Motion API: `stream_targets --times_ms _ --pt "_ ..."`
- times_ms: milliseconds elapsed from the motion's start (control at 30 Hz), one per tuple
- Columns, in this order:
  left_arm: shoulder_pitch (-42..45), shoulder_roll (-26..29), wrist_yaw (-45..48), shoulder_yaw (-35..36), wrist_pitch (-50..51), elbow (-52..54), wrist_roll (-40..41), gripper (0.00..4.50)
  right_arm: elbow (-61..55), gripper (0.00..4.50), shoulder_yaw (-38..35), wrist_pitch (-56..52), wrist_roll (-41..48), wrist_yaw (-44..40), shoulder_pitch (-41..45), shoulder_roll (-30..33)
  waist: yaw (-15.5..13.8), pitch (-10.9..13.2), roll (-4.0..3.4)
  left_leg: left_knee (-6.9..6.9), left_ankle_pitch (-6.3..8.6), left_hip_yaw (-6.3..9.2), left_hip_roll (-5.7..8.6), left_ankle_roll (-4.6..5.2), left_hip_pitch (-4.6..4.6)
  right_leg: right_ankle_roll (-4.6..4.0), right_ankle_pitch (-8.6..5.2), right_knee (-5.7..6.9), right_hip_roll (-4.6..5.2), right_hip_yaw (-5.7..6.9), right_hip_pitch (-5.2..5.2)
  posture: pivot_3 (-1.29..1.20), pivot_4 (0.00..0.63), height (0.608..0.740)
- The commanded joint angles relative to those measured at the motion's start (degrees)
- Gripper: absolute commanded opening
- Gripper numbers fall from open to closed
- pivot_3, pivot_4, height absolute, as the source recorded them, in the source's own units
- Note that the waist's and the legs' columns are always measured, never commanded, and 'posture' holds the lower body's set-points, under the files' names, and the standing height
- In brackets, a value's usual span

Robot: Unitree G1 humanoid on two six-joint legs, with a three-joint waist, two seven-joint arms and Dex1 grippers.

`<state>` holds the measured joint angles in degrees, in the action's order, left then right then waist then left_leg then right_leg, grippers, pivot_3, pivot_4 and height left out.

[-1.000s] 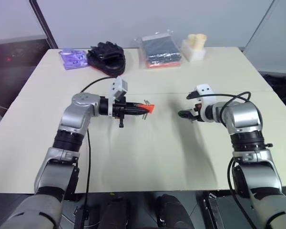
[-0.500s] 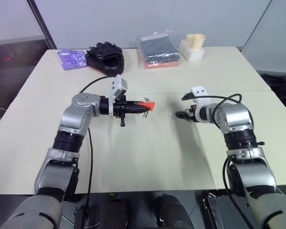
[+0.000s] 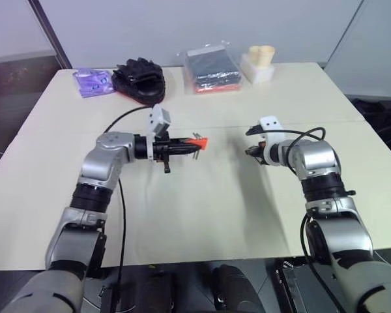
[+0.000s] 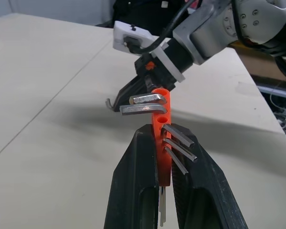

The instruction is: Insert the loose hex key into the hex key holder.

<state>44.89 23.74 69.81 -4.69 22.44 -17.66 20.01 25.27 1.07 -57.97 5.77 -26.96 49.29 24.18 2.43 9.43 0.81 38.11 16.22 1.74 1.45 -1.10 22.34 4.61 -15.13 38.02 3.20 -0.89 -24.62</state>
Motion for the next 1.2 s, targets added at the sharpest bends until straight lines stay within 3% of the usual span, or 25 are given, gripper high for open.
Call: stream_targets --times_ms 33,267,500,833,1200 --pt "2.97 0.26 -0.33 1.96 -1.69 -1.23 0.87 0.0 -2.82 0.04 -0.51 5.34 -0.12 0.42 0.75 0.24 0.02 0.0 0.0 0.0 0.0 0.0 0.0 0.0 0.0 0.0 0.0 0.0 0.0 0.0 0.0 0.0 0.15 0.74" --pt "9.24 -0.56 1.44 2.58 -3.38 -10.22 1.05 0.0 -11.38 0.04 -13.94 13.25 9.1 4.05 9.16 -1.83 -0.09 0.03 -0.03 -0.04 0.0 -0.03 0.01 0.0 0.13 0.0 0.0 0.01 0.01 0.0 -0.16 0.0 0.15 0.74" --pt "21.5 -2.66 3.53 4.19 -6.85 -25.92 0.58 0.0 -21.09 0.04 -20.39 15.83 17.13 8.9 12.21 -7.31 -0.47 0.03 0.0 -0.05 0.0 -0.03 0.07 0.0 0.14 0.02 0.01 -0.02 0.04 0.01 -0.13 0.0 0.15 0.74" --pt "30.29 -6.43 6.42 5.09 -12.79 -37.25 -1.43 0.0 -27.61 0.04 -19.51 19.1 22.54 16.22 11.68 -17.4 0.01 0.03 0.0 -0.1 0.03 -0.04 0.06 0.05 0.17 0.03 0.01 0.02 0.02 0.01 -0.21 0.0 0.15 0.74" --pt "32.7 -8.05 5.74 6.98 -15.94 -41.04 -2.77 0.0 -29.16 0.04 -16.82 19.68 24.74 17.38 10.22 -18.61 0.0 0.03 0.0 -0.1 0.04 -0.04 0.06 0.06 0.17 0.03 0.01 0.02 0.0 0.01 -0.21 0.0 0.15 0.74"
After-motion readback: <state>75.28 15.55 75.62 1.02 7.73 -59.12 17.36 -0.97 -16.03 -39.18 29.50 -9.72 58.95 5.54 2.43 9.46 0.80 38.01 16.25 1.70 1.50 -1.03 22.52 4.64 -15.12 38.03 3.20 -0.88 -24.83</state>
